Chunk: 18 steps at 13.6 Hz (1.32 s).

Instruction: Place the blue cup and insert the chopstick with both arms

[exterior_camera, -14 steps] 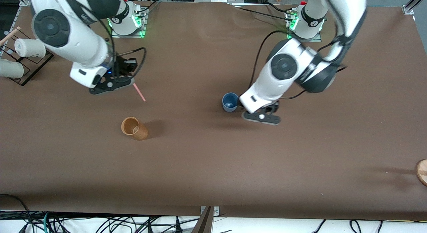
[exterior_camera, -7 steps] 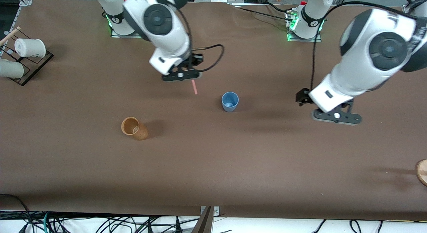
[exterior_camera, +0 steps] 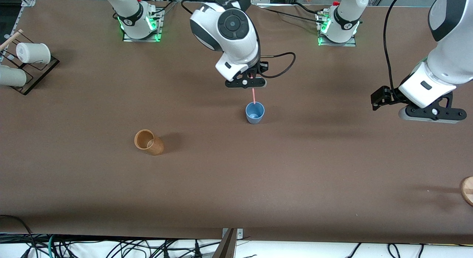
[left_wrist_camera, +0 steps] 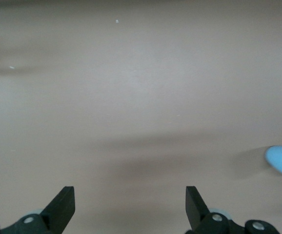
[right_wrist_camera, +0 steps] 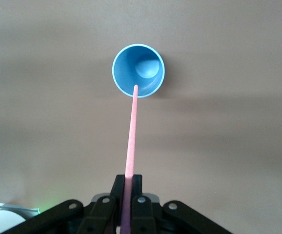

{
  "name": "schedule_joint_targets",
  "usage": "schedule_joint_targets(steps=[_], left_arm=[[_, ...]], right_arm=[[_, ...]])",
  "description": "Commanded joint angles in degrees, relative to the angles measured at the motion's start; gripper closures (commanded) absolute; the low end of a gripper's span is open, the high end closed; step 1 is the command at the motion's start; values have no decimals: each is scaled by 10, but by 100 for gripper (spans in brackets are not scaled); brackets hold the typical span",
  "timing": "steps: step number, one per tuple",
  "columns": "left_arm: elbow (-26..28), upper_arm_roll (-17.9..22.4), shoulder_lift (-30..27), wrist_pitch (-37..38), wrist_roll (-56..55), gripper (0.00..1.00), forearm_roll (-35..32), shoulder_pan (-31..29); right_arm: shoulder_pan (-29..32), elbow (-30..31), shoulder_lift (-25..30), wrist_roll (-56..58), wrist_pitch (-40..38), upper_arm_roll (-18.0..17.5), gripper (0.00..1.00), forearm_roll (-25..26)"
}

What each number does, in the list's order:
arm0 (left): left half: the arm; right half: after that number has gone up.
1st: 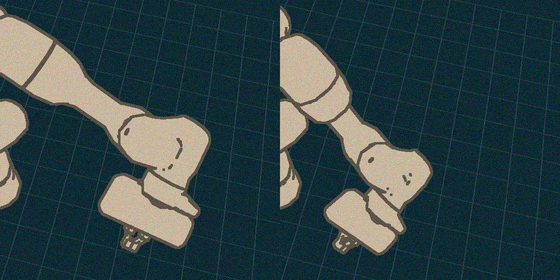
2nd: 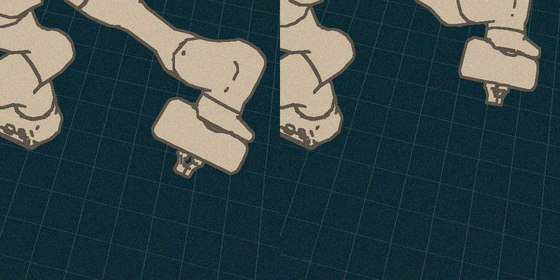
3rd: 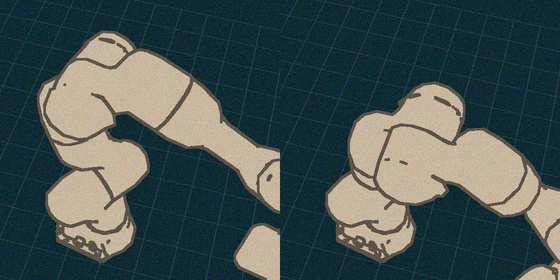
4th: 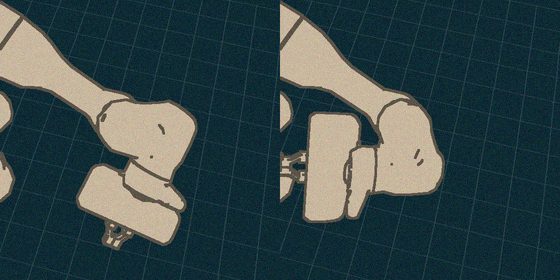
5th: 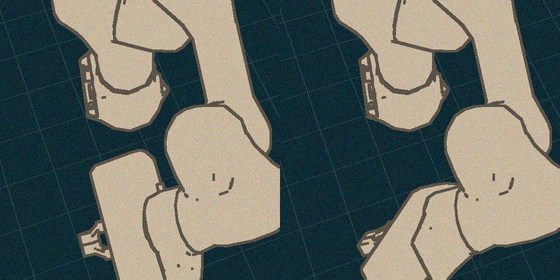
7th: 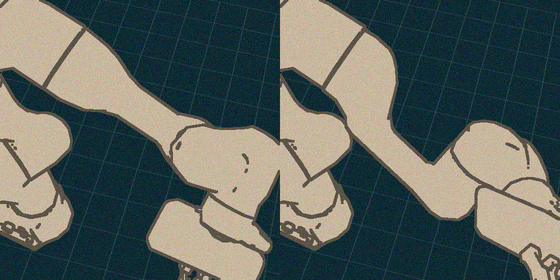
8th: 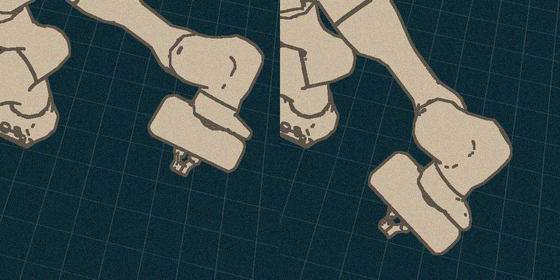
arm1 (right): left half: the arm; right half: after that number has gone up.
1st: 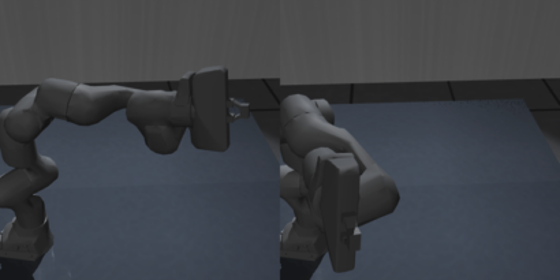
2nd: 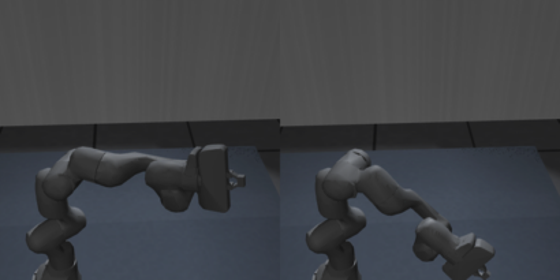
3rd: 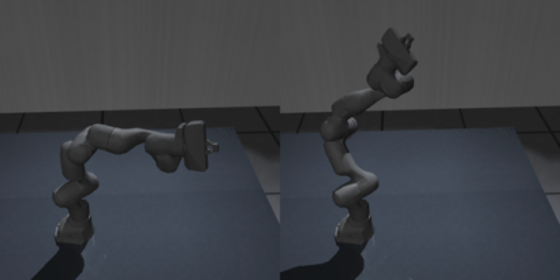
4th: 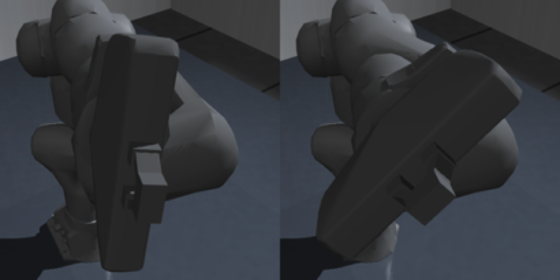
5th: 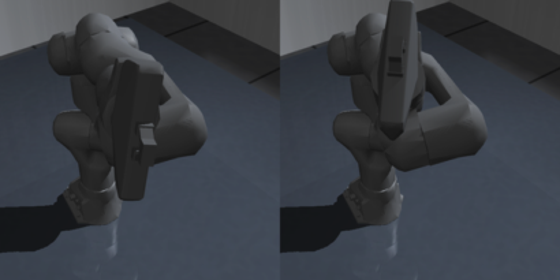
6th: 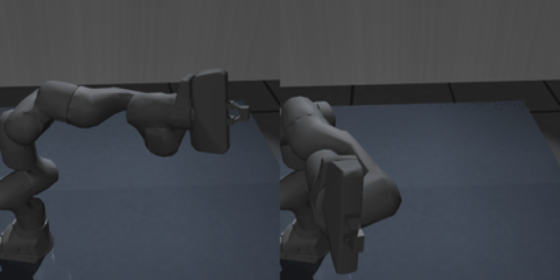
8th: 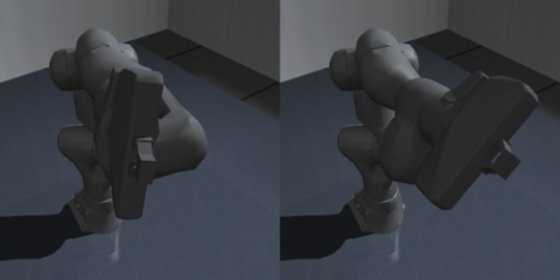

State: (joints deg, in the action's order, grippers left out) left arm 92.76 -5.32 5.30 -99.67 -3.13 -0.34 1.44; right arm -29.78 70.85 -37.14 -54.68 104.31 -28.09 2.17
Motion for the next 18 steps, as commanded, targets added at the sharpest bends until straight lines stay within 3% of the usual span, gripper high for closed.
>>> schedule_joint_targets(steps=[1, 5, 6, 7, 8, 10, 12, 18], left_arm=[[103, 22, -85, -44, 36, 0, 24, 15], [40, 20, -48, 1, 32, 0, -4, 16], [38, 20, -47, 2, 32, 0, -4, 16], [37, 20, -47, 3, 31, 0, -3, 16], [37, 20, -47, 4, 31, 0, -2, 15], [37, 20, -46, 7, 30, 0, -2, 14], [37, 20, -46, 7, 31, 0, -2, 13], [36, 19, -45, 9, 30, 0, -2, 17]], right_arm=[[-5, -13, -19, -10, 5, 3, 100, 16], [-5, -6, -25, -9, 39, 14, 100, 17], [-5, -4, -32, -10, 50, 14, 89, 19], [-7, -4, -36, -10, 62, 14, 58, 27], [-8, -1, -39, -15, 70, 14, 19, 32], [-6, 1, -32, -20, 64, 23, 1, 33], [9, 1, -11, -17, 52, 23, 0, 34], [132, 32, 103, 49, -42, 23, 0, 34]])
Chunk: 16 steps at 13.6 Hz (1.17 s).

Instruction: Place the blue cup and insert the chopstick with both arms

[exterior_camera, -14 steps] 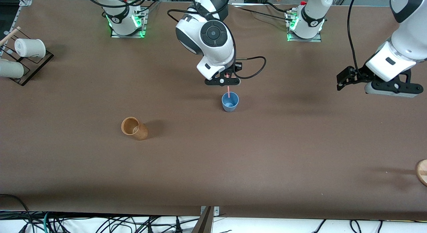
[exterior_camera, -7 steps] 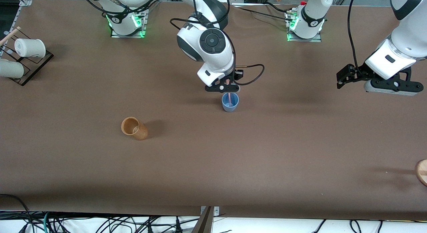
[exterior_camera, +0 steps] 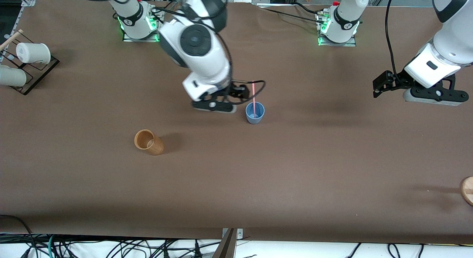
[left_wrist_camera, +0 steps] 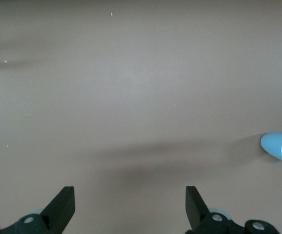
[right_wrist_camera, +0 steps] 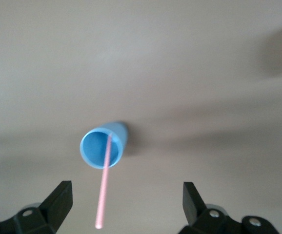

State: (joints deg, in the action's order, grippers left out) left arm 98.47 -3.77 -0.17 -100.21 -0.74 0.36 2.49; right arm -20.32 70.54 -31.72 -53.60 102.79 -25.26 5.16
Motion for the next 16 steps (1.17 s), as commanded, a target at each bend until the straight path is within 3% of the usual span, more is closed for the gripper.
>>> schedule_joint_targets(steps=[1, 5, 8, 11, 16], left_arm=[[-21, 3, 10, 15, 6, 0, -9, 7], [-21, 2, 10, 17, 6, 0, -10, 7], [-21, 2, 10, 20, 7, 0, -10, 7], [-21, 3, 10, 20, 7, 0, -9, 6], [-22, 3, 10, 21, 7, 0, -9, 3]], right_arm=[[61, 36, 67, 90, -55, -5, 0, -1], [165, 42, 122, 278, -152, -6, 0, -8], [250, 86, 185, 461, -169, -1, 0, -21], [259, 89, 227, 503, -213, 45, 0, -20], [258, 88, 236, 509, -225, 49, 0, -19]])
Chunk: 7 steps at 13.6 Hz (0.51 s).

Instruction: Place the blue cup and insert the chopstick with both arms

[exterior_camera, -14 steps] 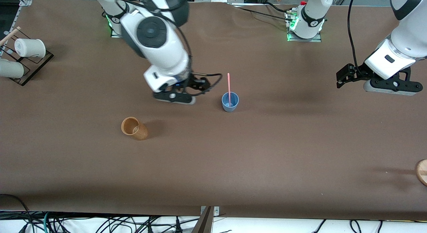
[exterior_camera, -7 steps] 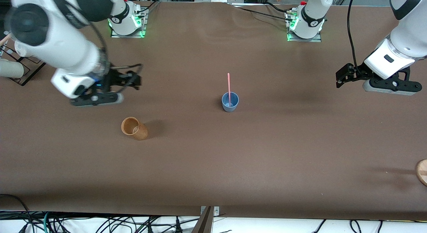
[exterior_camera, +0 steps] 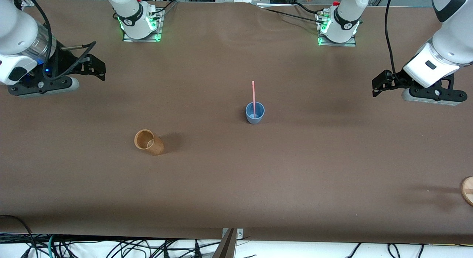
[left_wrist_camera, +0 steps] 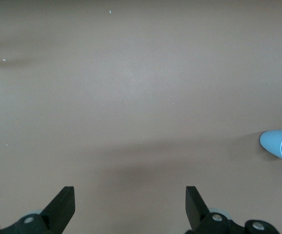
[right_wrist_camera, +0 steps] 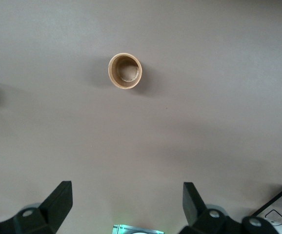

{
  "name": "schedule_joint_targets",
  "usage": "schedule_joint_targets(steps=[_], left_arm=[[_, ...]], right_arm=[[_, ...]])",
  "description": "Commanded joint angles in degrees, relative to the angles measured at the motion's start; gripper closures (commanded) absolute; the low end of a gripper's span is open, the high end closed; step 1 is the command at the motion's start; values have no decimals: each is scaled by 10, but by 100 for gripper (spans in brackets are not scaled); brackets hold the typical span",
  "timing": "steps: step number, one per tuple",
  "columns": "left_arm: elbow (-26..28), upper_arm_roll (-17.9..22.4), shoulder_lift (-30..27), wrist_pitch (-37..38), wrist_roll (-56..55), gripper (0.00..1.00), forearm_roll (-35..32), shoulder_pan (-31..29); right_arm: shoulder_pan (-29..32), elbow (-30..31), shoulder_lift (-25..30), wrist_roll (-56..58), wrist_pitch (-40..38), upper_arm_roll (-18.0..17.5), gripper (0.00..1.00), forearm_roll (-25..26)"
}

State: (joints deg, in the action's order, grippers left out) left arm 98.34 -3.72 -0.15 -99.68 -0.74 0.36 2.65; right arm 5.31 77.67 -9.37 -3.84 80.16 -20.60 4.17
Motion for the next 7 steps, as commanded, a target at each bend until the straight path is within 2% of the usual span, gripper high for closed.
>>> schedule_joint_targets(steps=[1, 7], left_arm=[[-21, 3, 9, 16, 7, 0, -9, 3], [-25, 3, 9, 18, 7, 0, -9, 5]], right_arm=[[2, 17, 13, 19, 2, 3, 0, -10], [2, 17, 9, 86, 3, 37, 0, -33]])
